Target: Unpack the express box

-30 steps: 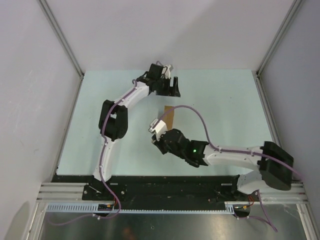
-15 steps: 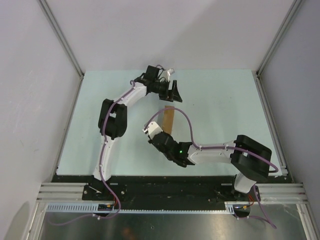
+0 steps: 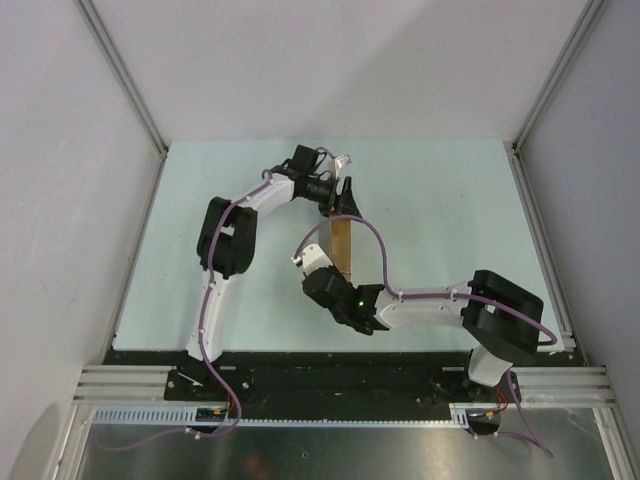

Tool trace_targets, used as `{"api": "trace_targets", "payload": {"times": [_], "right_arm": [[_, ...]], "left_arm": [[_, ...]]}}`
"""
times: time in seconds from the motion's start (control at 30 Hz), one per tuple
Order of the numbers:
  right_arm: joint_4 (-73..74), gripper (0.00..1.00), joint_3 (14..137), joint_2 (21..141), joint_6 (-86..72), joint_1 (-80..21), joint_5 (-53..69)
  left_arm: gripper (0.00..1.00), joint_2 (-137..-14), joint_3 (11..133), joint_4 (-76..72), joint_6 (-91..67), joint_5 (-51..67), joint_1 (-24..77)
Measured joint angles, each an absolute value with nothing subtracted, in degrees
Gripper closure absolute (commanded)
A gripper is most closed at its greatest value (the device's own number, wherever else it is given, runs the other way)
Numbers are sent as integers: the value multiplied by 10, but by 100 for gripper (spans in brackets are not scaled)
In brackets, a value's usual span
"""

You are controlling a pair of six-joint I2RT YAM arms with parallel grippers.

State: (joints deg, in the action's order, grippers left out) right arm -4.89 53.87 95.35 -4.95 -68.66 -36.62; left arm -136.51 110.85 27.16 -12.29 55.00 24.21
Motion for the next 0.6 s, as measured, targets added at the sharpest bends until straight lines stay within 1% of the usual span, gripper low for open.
{"api": "trace_targets", "payload": {"times": [0.03, 0.23, 0.6], "right_arm": [[-42, 100, 539, 953, -53, -687, -368], [-4, 100, 529, 924, -82, -687, -371], [71, 100, 470, 836, -156, -688, -374]], "left_arm": [[24, -1365, 1103, 271, -119, 556, 243], [27, -1357, 1052, 255, -108, 578, 243], [29, -1302, 955, 227, -99, 589, 244]]}}
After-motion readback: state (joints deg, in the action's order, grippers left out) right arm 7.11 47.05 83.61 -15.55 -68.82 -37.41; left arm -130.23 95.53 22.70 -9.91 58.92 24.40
